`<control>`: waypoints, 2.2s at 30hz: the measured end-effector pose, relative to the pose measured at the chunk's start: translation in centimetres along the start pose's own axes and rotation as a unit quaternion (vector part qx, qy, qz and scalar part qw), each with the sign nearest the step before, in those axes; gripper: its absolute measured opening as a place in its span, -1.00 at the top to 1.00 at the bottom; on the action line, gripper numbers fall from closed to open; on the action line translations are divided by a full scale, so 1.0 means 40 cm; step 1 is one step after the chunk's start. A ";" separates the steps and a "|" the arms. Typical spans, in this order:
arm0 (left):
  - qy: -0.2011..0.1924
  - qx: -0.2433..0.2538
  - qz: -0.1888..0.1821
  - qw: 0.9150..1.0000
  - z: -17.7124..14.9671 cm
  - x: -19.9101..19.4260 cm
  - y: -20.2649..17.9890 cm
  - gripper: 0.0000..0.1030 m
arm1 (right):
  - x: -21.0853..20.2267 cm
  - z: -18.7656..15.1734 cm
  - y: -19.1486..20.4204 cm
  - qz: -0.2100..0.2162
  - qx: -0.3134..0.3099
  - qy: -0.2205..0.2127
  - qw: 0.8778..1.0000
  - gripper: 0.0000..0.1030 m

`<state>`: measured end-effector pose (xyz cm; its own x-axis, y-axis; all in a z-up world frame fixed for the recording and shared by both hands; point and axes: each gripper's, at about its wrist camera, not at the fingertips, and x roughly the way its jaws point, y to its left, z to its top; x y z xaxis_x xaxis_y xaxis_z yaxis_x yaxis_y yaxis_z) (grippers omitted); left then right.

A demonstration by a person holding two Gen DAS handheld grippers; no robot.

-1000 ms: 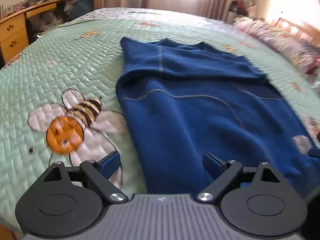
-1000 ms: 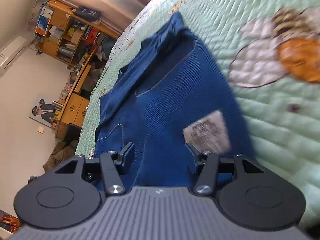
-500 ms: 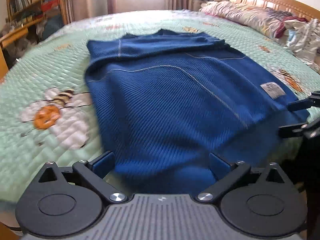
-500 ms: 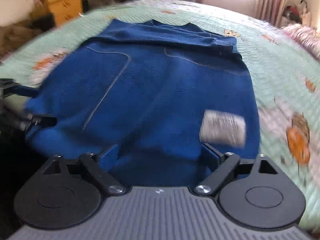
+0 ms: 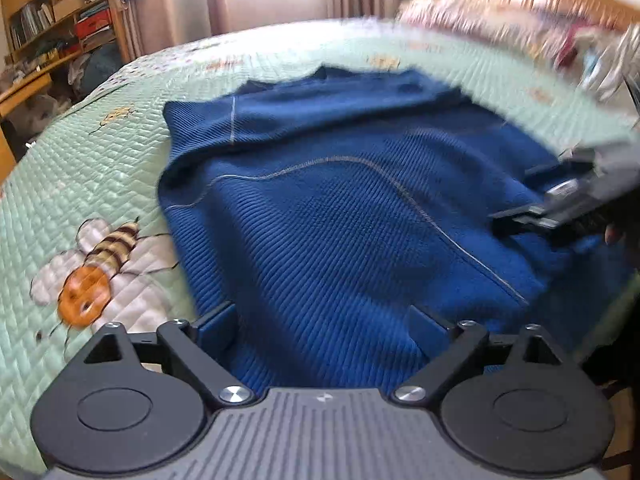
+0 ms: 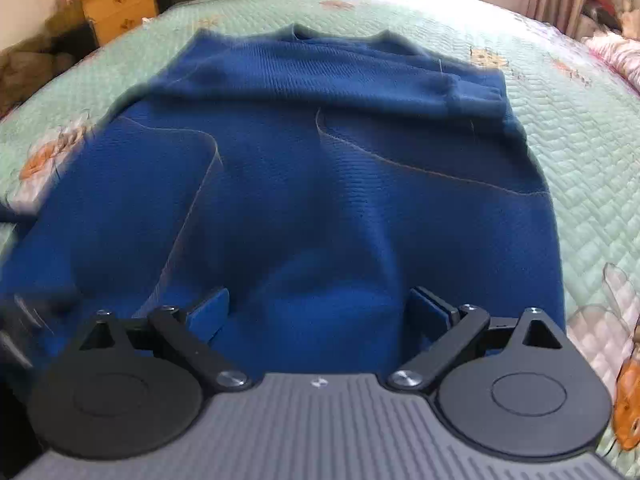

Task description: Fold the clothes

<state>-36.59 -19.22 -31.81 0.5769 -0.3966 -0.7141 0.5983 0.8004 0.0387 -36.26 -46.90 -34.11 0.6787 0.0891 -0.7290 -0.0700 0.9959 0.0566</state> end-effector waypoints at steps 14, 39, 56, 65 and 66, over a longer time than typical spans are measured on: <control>0.010 0.047 0.037 0.998 0.431 0.440 0.131 -0.97 | 0.309 0.472 0.019 0.015 -0.094 -0.070 0.993 -0.87; -0.078 -0.020 0.011 0.997 0.336 0.437 0.256 -0.99 | 0.473 0.544 -0.213 0.037 -0.028 0.009 0.999 -0.93; -0.094 -0.044 -0.017 0.994 0.321 0.430 0.286 -0.99 | 0.690 0.811 0.101 0.014 -0.153 -0.023 0.988 -0.91; -0.096 -0.049 -0.020 0.994 0.318 0.433 0.292 -0.99 | 0.534 0.673 0.133 0.118 -0.160 -0.014 0.980 -0.91; -0.096 -0.049 -0.020 0.994 0.317 0.433 0.292 -0.99 | 0.548 0.661 0.125 0.096 -0.170 -0.009 0.981 -0.90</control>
<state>-12.56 -22.43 -34.87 0.6549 -0.5006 -0.5661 0.5717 0.8181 -0.0621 -2.40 -39.62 -31.76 0.6413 0.2785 -0.7150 -0.4358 0.8991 -0.0408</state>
